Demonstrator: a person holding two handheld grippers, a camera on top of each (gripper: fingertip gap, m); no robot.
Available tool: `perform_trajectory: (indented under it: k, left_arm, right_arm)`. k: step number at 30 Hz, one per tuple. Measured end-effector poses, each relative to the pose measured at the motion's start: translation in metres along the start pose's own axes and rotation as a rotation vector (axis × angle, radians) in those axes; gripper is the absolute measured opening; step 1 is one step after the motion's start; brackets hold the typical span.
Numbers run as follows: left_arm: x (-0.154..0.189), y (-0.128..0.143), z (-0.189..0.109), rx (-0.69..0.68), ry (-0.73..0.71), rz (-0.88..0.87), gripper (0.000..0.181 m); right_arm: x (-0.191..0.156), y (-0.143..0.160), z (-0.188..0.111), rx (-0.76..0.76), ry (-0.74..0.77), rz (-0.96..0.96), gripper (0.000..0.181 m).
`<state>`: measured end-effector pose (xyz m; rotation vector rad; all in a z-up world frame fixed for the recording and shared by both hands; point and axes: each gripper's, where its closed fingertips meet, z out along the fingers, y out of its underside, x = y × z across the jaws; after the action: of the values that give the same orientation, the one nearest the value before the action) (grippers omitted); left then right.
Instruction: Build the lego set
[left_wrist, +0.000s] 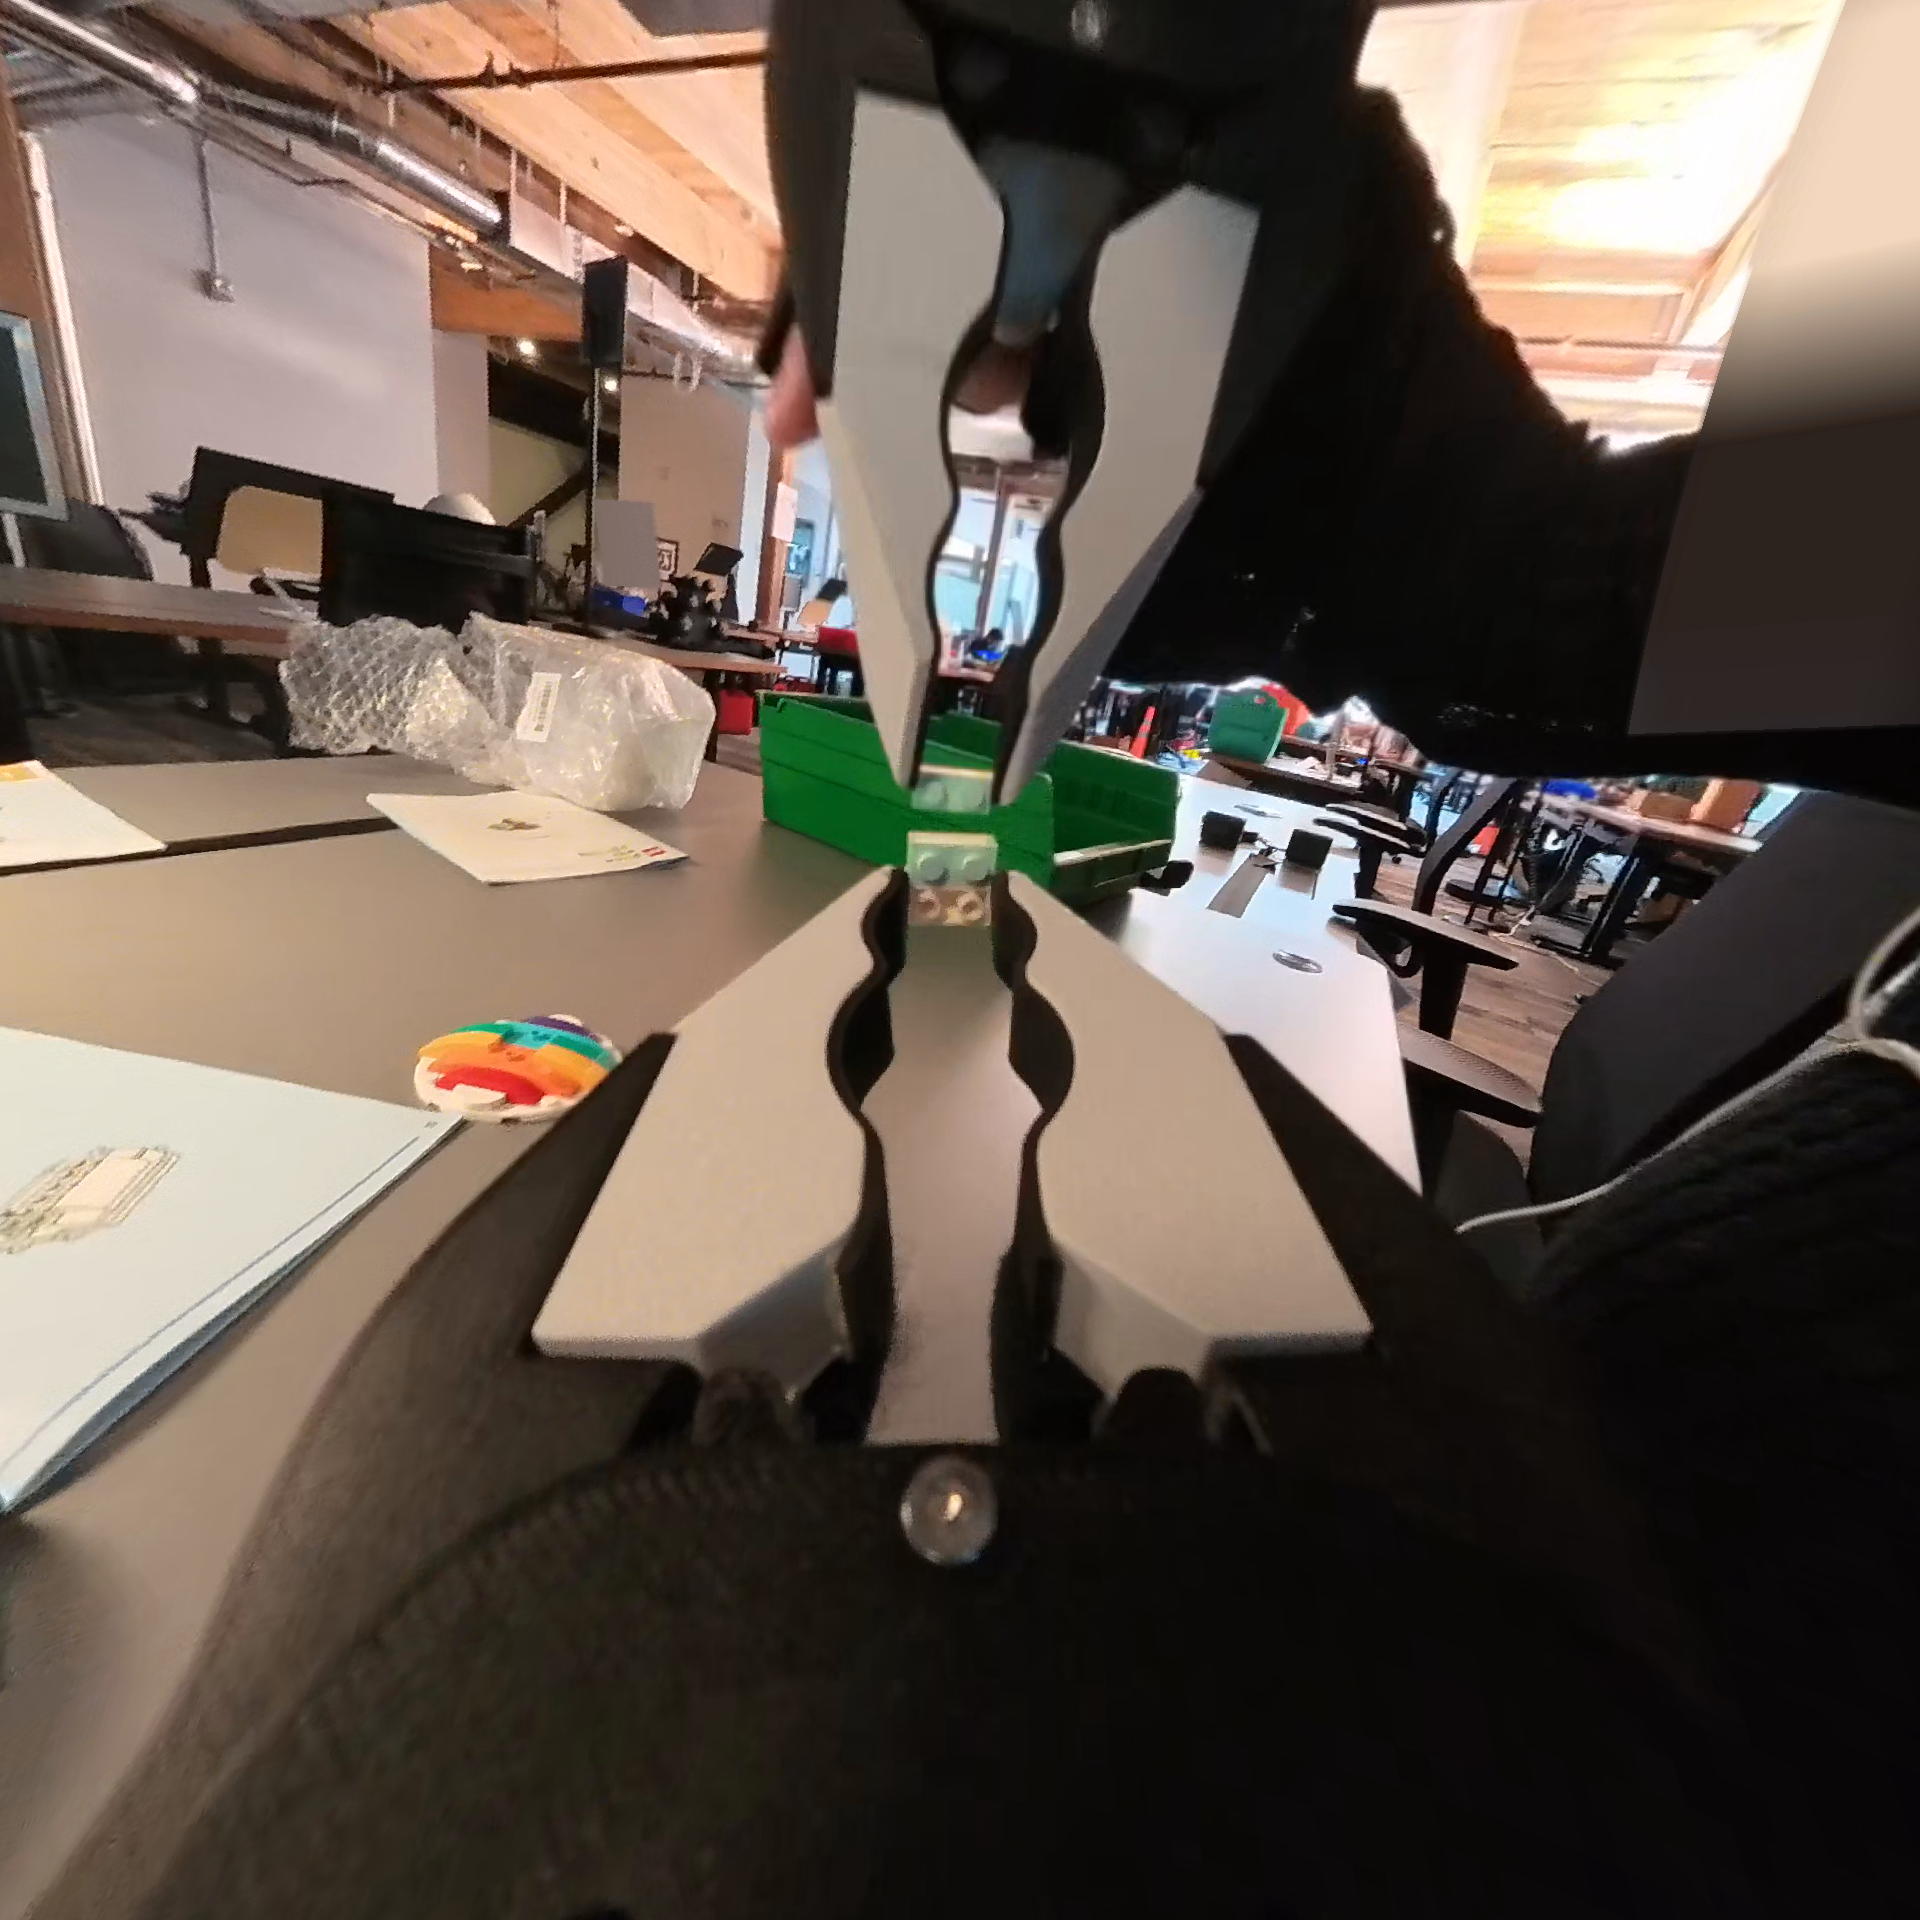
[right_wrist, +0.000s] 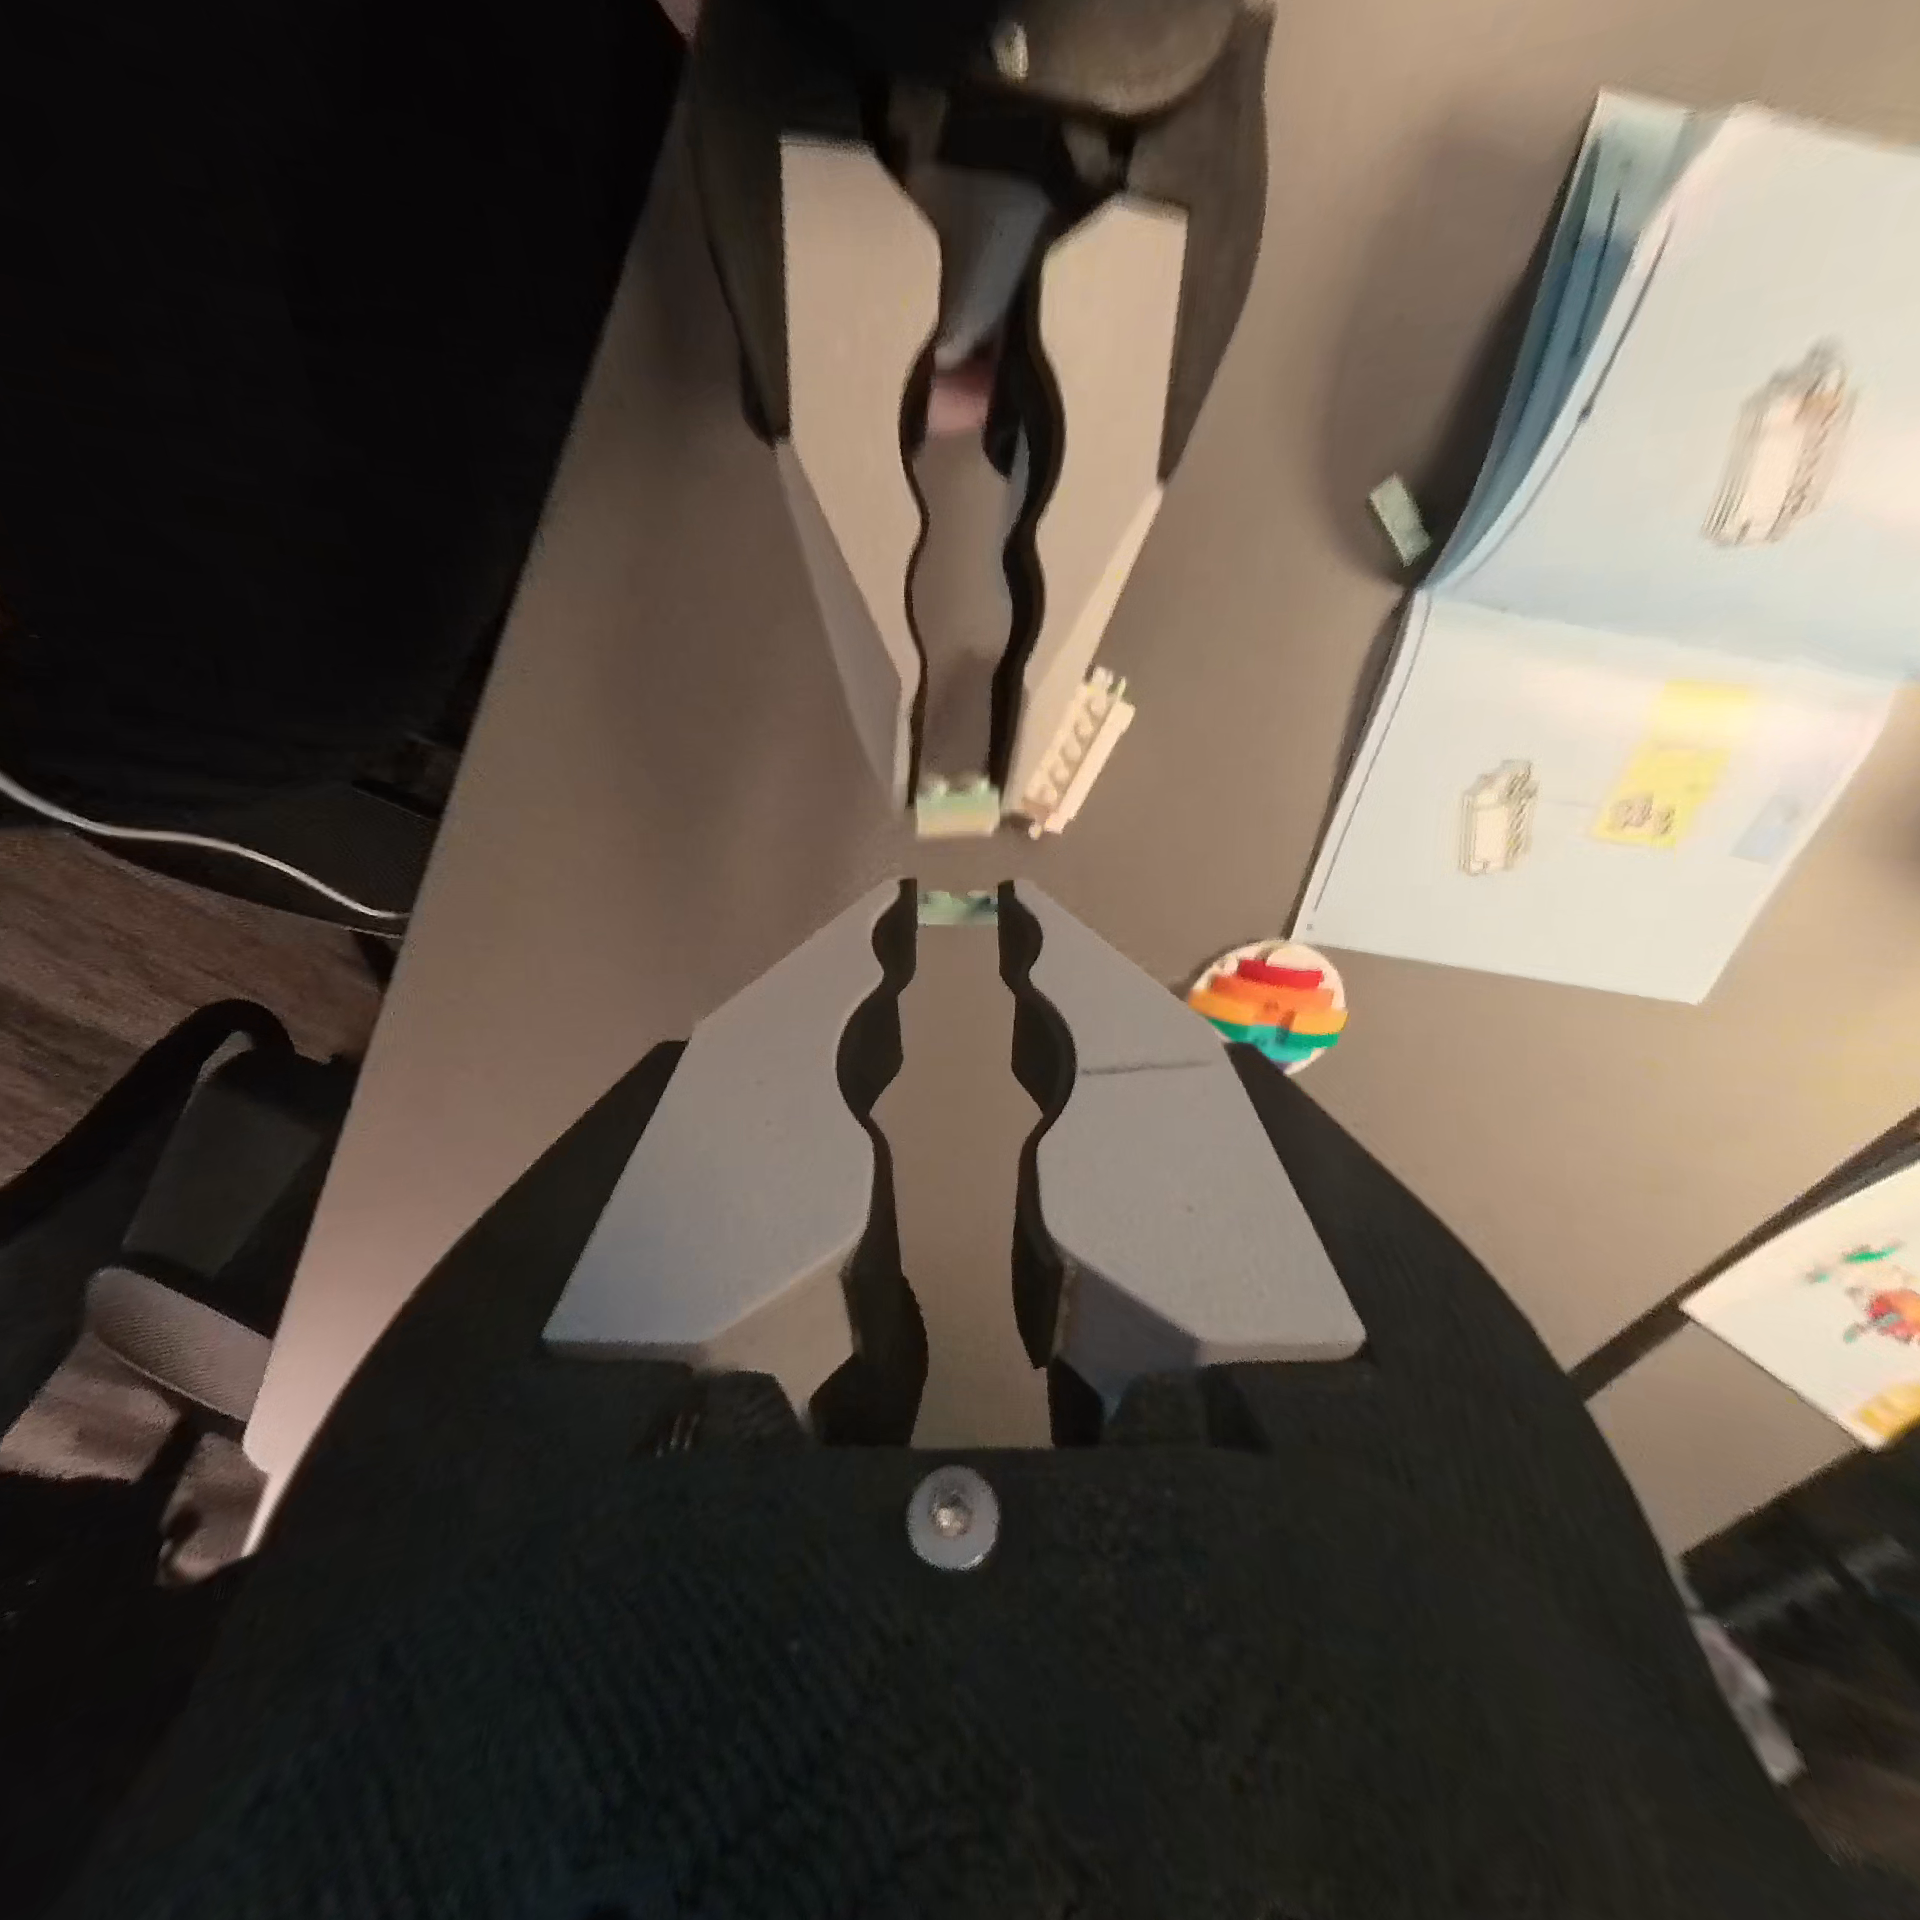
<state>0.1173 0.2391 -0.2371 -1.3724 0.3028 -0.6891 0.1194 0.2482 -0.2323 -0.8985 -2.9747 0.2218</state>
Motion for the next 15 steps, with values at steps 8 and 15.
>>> perform_trajectory:
  k: [8,15]
  left_arm:
    - [0.000,-0.001,-0.001,0.007,0.014,-0.032,0.015]
    - [-0.002,-0.003,-0.005,0.015,-0.004,-0.015,0.015]
  right_arm:
    - [-0.003,0.023,0.020,0.189,0.001,0.088,0.000]
    - [0.015,0.061,0.026,0.187,0.154,0.235,0.000]
